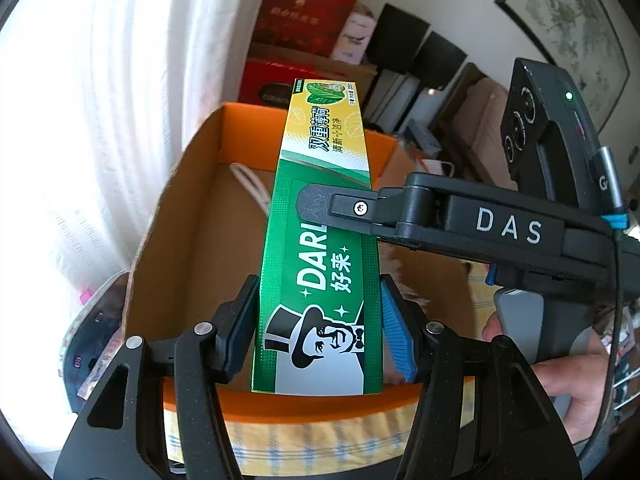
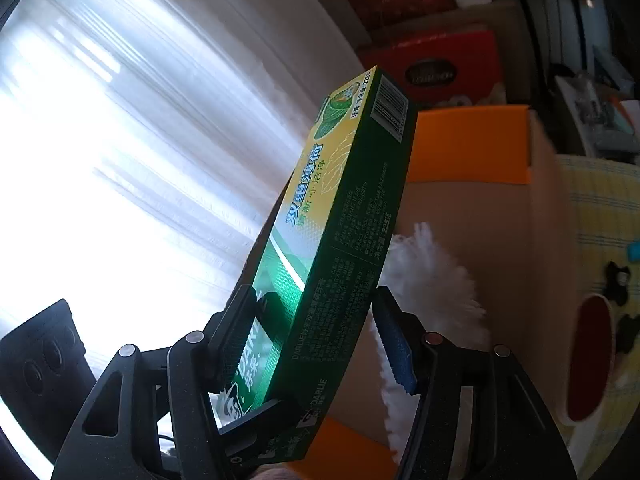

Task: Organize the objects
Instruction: 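Carry the toothpaste box into the orange-rimmed box beside the duster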

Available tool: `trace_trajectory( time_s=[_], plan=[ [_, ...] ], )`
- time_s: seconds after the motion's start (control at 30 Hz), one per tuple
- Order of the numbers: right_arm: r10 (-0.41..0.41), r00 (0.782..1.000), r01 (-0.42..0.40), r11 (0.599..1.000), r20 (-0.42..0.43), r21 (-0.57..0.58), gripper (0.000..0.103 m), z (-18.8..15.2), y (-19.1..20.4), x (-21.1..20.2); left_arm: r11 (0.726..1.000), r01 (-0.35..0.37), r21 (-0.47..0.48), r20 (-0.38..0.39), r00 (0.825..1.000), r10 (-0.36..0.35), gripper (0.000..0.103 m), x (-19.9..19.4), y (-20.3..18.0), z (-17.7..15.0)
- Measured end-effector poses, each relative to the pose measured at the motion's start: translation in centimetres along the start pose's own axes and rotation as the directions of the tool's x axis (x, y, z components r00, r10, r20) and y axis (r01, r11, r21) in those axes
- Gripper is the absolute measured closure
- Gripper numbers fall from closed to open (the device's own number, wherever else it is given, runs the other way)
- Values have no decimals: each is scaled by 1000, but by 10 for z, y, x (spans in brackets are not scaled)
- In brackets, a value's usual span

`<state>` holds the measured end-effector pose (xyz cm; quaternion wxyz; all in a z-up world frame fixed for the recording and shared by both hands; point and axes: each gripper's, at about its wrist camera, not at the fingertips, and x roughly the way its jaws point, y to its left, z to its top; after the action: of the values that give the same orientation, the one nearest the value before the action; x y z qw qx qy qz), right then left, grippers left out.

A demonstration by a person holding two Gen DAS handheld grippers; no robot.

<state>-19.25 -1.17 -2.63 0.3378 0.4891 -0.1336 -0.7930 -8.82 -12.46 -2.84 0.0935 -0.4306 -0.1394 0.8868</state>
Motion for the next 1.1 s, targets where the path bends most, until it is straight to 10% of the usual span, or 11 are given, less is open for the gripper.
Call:
trace_trajectory(
  time_s=[1.1],
  plan=[
    [-39, 976, 41, 999, -212, 4, 36, 29, 0, 102, 992, -115, -55, -26, 993, 113, 36, 11, 38, -7]
  ],
)
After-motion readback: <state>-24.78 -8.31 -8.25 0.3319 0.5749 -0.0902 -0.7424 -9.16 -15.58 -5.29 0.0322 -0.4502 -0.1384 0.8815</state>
